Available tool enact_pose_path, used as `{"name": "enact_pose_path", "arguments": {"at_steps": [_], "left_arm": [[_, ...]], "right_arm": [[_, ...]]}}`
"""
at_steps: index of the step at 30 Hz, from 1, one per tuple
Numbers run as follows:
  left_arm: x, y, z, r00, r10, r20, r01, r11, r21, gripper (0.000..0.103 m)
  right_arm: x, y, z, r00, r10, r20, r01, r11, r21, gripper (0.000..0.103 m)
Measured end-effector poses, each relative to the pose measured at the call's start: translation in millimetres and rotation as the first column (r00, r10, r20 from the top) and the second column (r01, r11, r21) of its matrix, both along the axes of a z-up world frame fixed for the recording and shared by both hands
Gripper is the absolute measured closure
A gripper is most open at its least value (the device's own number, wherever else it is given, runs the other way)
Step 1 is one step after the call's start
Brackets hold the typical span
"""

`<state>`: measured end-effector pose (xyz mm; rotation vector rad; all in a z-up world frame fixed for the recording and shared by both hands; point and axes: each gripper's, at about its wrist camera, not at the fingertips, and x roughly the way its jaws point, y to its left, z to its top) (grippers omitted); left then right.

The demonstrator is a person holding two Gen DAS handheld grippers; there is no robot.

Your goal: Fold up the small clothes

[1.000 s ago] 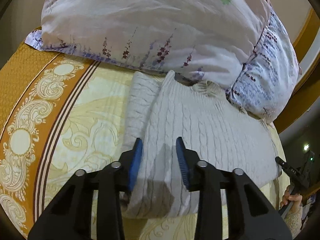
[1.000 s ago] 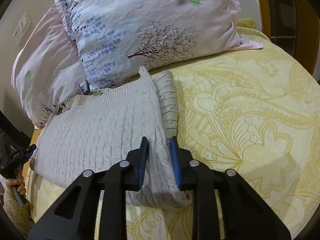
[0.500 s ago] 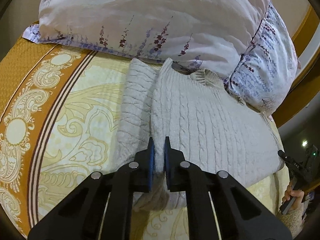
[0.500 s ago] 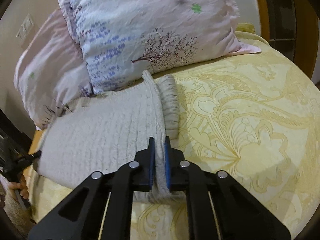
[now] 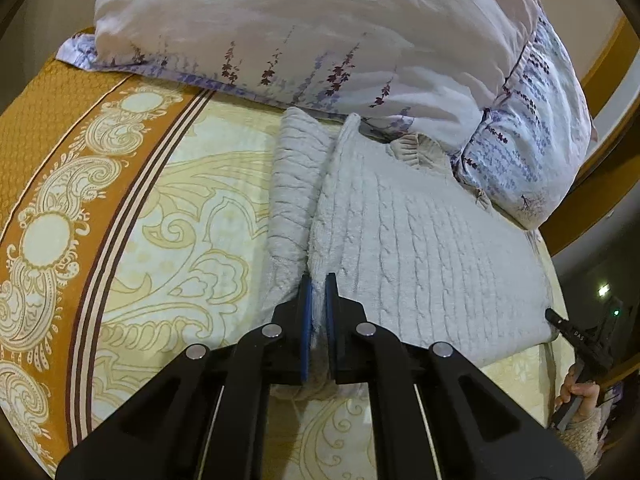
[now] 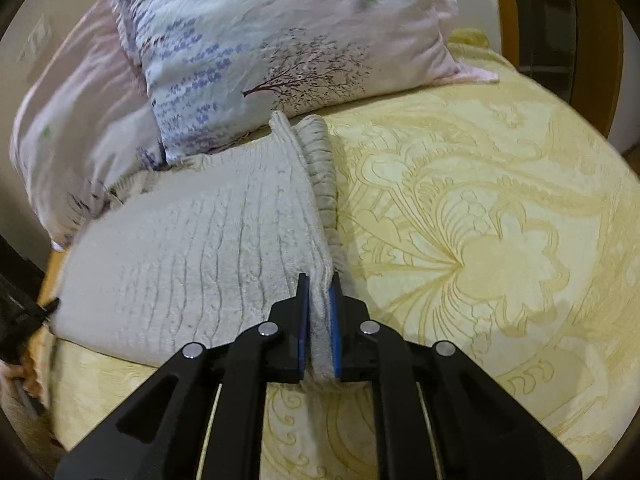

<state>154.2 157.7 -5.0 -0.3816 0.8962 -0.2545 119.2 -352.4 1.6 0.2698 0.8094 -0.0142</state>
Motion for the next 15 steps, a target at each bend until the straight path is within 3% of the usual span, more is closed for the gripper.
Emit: {"name": "enact_pose_path", "arguments": {"at_steps": [2,4,6,7,8,9,10,11,15], "left_arm": [[-1,-1,0,1.000,0.001,0.006,-0.001,1.000,0.000,0.097],[-2,0,1,1.000,-0.001,0.011,0.001,1.000,-0.014,0.097],[-5,4,7,1.000,0.009,0.021,-0.008,0.999,-0.038,0.095],[-6,6,9,1.000,0.010,0.026,-0.009,0.999,-0.046,0.091],[-8,10,13,0.999,0.019,0.038,-0.017,0.998,-0.062,0.085],[-8,14,17,0.998,0.031,0.048,-0.028,0.997,-0.073,0.069],[-7,17,19,0.997,0.048,0.053,-0.044,0.996,-0.079,0.046],[-6,21,21,0.996,0.071,0.056,-0.066,0.994,-0.087,0.038],[13,31,18,0.996,0.089,0.006,-0.087,0.984,-0.154,0.032]], "right_arm": [[1,3,3,1.000,0.002,-0.003,-0.002,1.000,-0.021,0.088],[1,3,9,1.000,0.002,0.007,-0.002,1.000,-0.010,0.078],[-1,3,20,0.999,-0.014,0.046,0.015,1.000,-0.010,0.056],[-3,4,25,0.997,-0.014,0.070,0.015,1.000,-0.010,0.052],[-3,5,31,0.996,-0.006,0.093,0.006,1.000,-0.005,0.051],[-2,8,37,0.993,0.007,0.114,-0.008,1.000,0.009,0.049],[1,10,41,0.992,0.022,0.126,-0.026,0.999,0.027,0.047],[5,15,44,0.990,0.047,0.134,-0.055,0.997,0.053,0.044],[24,43,46,0.985,0.119,0.126,-0.124,0.992,0.033,0.043]]}}
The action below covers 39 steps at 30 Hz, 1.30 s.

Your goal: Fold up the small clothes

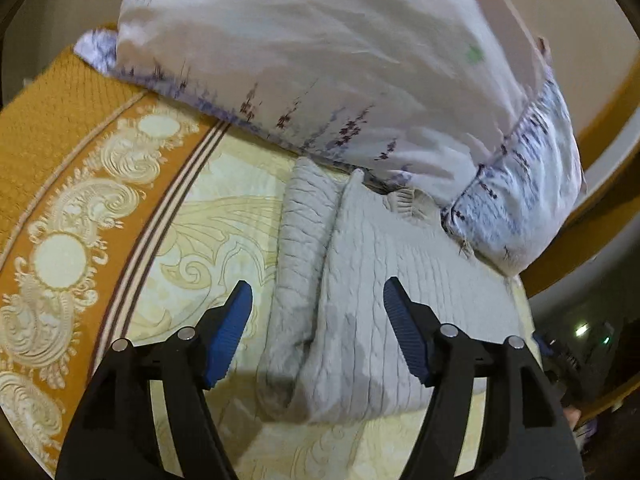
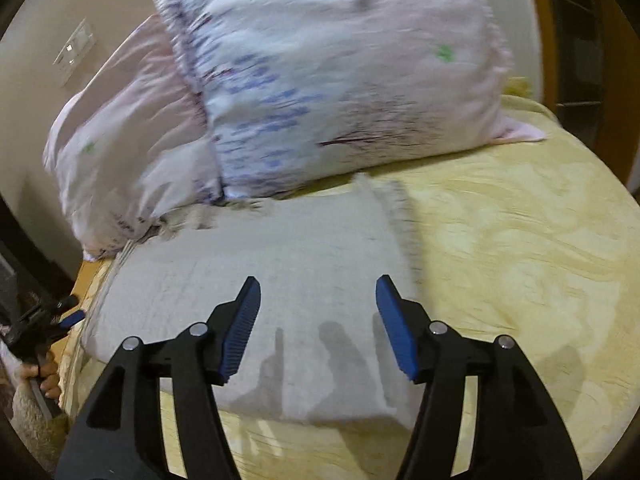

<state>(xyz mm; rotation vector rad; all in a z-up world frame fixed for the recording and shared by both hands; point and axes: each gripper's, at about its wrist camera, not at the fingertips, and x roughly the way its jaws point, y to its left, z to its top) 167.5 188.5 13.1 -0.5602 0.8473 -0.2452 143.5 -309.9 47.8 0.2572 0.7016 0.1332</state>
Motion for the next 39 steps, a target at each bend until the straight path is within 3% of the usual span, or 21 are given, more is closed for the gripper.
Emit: {"name": "enact_pose_path", "arguments": {"at_steps": [3,7,20,27,29,34,39], "left_arm": [[17,-4,-8,0.999,-0.012,-0.049,0.011,1.000,-0.019,0.030],[31,-13,-15,0.996,-0.034,-0.082,0.032,0.999,-0.026,0.029],[46,-36,-18,0.997,-0.022,-0.075,0.025,0.999,0.043,0.034],[47,-41,-19,0.996,-0.018,-0.084,0.021,0.999,0.046,0.049],[47,-44,-19,0.996,-0.025,-0.091,0.028,0.999,0.042,0.059],[46,-46,-15,0.996,-0.024,-0.086,0.023,1.000,-0.016,0.081],[42,-51,7,0.998,-0.051,-0.033,0.047,0.993,-0.106,0.086]], "right_arm": [[14,27,-6,0.999,0.043,-0.017,-0.044,0.994,-0.095,0.043],[27,47,-21,0.995,0.073,-0.065,-0.082,0.985,-0.152,0.042],[30,58,-30,0.993,0.094,-0.069,-0.105,0.976,-0.188,0.031],[30,57,-32,0.993,0.097,-0.069,-0.108,0.978,-0.180,0.029],[30,57,-32,0.993,0.099,-0.061,-0.109,0.978,-0.178,0.029],[30,56,-32,0.993,0.099,-0.061,-0.108,0.981,-0.160,0.029],[28,51,-30,0.993,0.103,-0.060,-0.110,0.986,-0.129,0.029]]}}
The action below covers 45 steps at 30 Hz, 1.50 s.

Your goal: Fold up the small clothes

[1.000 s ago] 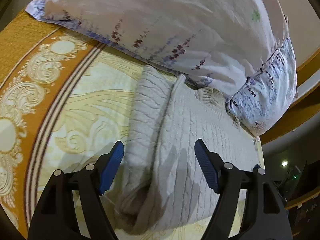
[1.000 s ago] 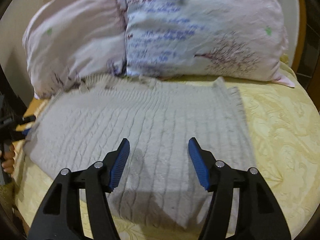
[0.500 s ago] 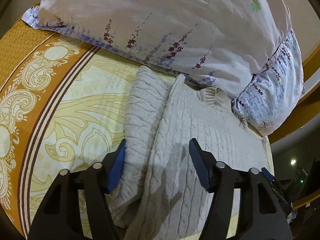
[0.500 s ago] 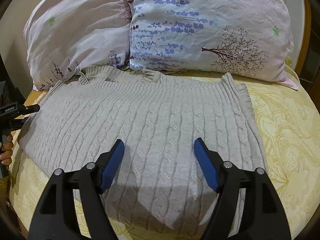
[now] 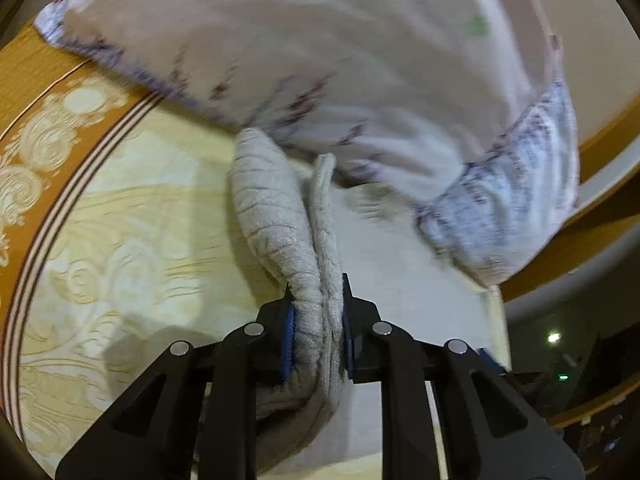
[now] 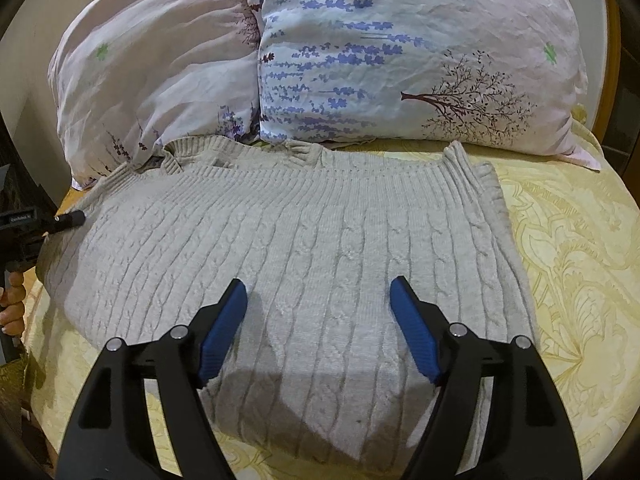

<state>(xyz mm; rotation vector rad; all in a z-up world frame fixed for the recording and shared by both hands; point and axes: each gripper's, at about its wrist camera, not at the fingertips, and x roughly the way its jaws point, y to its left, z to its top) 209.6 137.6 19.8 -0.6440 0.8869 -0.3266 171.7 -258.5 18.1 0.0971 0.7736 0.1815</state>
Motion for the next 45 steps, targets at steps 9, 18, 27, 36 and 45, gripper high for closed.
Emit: {"name": "enact_pose_path", "arguments": {"at_steps": [9,18,27,36,45], "left_arm": [[4,-62,53,0.987,-0.108,0.118,0.118,0.989,-0.083,0.087],[20,-196,58,0.936,-0.329,0.122,0.342,0.934,-0.103,0.088],[23,-252,32,0.914,-0.401,0.062,0.405,0.908,-0.109,0.088],[25,-267,15,0.908,-0.418,0.025,0.416,0.894,-0.167,0.081],[4,-211,48,0.910,-0.390,0.140,0.412,0.887,-0.206,0.022]], "right_arm": [[-8,-11,6,1.000,-0.003,0.022,0.002,0.999,0.038,0.029],[-21,-53,14,0.995,-0.092,0.047,0.088,0.993,0.081,0.029],[-34,-92,12,0.983,-0.171,0.065,0.161,0.979,0.128,0.029],[-28,-110,20,0.993,-0.096,0.069,0.058,0.904,0.423,0.029],[3,-113,7,0.994,0.075,-0.085,0.008,0.702,0.713,0.029]]}}
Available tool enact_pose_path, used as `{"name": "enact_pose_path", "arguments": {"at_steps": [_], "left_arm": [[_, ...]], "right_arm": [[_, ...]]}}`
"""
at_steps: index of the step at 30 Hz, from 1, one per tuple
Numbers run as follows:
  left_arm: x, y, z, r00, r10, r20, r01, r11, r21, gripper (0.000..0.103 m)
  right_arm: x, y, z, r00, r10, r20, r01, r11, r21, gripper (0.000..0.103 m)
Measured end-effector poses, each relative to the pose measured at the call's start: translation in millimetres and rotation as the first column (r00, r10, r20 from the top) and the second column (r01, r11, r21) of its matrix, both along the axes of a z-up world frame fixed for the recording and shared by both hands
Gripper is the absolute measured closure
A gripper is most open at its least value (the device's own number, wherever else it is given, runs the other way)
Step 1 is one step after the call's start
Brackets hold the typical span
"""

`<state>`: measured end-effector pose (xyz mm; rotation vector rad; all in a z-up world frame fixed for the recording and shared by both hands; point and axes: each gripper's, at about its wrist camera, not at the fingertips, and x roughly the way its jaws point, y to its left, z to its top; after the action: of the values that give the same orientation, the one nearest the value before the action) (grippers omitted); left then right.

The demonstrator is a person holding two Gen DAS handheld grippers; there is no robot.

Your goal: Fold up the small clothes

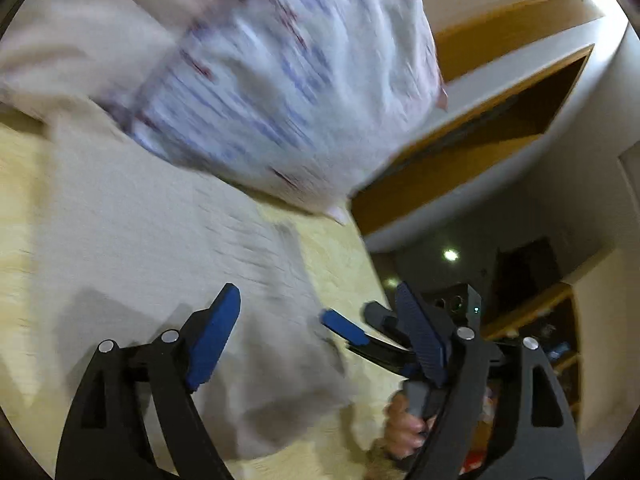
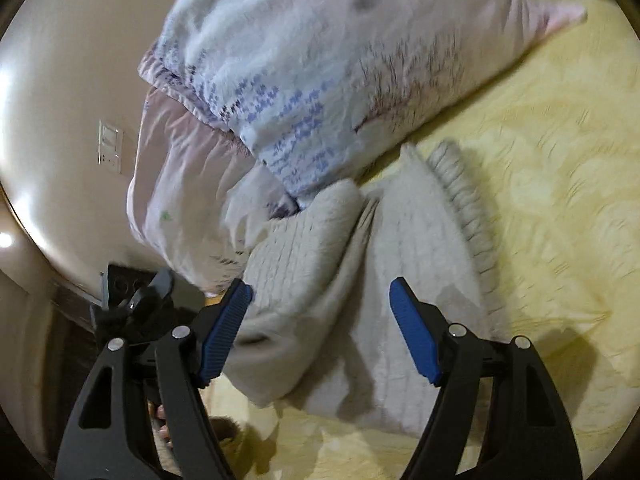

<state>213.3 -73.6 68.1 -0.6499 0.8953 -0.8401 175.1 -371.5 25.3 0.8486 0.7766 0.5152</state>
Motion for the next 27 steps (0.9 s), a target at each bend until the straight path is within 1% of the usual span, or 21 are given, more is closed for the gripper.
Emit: {"name": "enact_pose_path", "arguments": {"at_steps": [2,4,5,6,8,10,11,12,13,14,15,16,19,22,23,27], "left_arm": [[-1,26,0,0.994,0.111,0.012,-0.111,0.991,0.078,0.022],[0,46,-6,0.981,0.195,-0.004,-0.192,0.970,0.145,0.022],[3,54,-10,0.975,0.221,-0.012,-0.216,0.961,0.171,0.022],[4,60,-16,0.969,0.245,-0.023,-0.236,0.951,0.200,0.022],[4,71,-25,0.963,0.266,-0.049,-0.247,0.939,0.240,0.022],[5,76,-35,0.960,0.271,-0.069,-0.243,0.932,0.270,0.022],[6,75,-40,0.960,0.267,-0.080,-0.234,0.928,0.288,0.022],[7,74,-43,0.961,0.264,-0.087,-0.228,0.927,0.298,0.022],[7,71,-46,0.963,0.252,-0.095,-0.214,0.930,0.300,0.022],[8,68,-48,0.965,0.245,-0.098,-0.207,0.932,0.298,0.022],[10,66,-48,0.965,0.242,-0.098,-0.203,0.933,0.296,0.022],[10,66,-48,0.967,0.235,-0.097,-0.199,0.936,0.292,0.022],[10,64,-45,0.971,0.223,-0.086,-0.191,0.940,0.283,0.022],[9,56,-37,0.975,0.214,-0.065,-0.188,0.940,0.286,0.021],[10,54,-38,0.975,0.211,-0.063,-0.185,0.941,0.284,0.021],[9,47,-36,0.980,0.191,-0.063,-0.165,0.944,0.287,0.021]], "right_arm": [[9,8,-4,0.999,0.029,-0.035,-0.029,0.999,0.025,0.029],[17,15,-5,0.998,0.033,-0.057,-0.033,0.999,0.002,0.029],[22,21,-6,0.997,0.040,-0.069,-0.041,0.999,-0.014,0.029],[28,26,-8,0.995,0.047,-0.084,-0.049,0.999,-0.024,0.029],[38,36,-11,0.992,0.061,-0.109,-0.067,0.997,-0.048,0.030],[49,47,-15,0.990,0.062,-0.128,-0.071,0.995,-0.073,0.034],[55,51,-17,0.989,0.051,-0.138,-0.062,0.995,-0.077,0.039],[57,52,-19,0.989,0.045,-0.140,-0.056,0.996,-0.074,0.044],[61,55,-20,0.990,0.033,-0.138,-0.044,0.996,-0.077,0.047],[65,59,-20,0.991,0.024,-0.133,-0.037,0.995,-0.092,0.058],[68,61,-21,0.991,0.021,-0.130,-0.035,0.993,-0.109,0.078],[70,64,-21,0.993,0.022,-0.119,-0.037,0.992,-0.122,0.086],[64,64,-10,0.999,0.008,-0.042,-0.016,0.983,-0.183,0.088],[52,59,5,1.000,-0.008,0.030,0.015,0.972,-0.235,0.089],[47,55,12,0.998,-0.019,0.057,0.033,0.964,-0.265,0.089],[32,31,22,0.994,-0.061,0.091,0.089,0.935,-0.342,0.089]]}}
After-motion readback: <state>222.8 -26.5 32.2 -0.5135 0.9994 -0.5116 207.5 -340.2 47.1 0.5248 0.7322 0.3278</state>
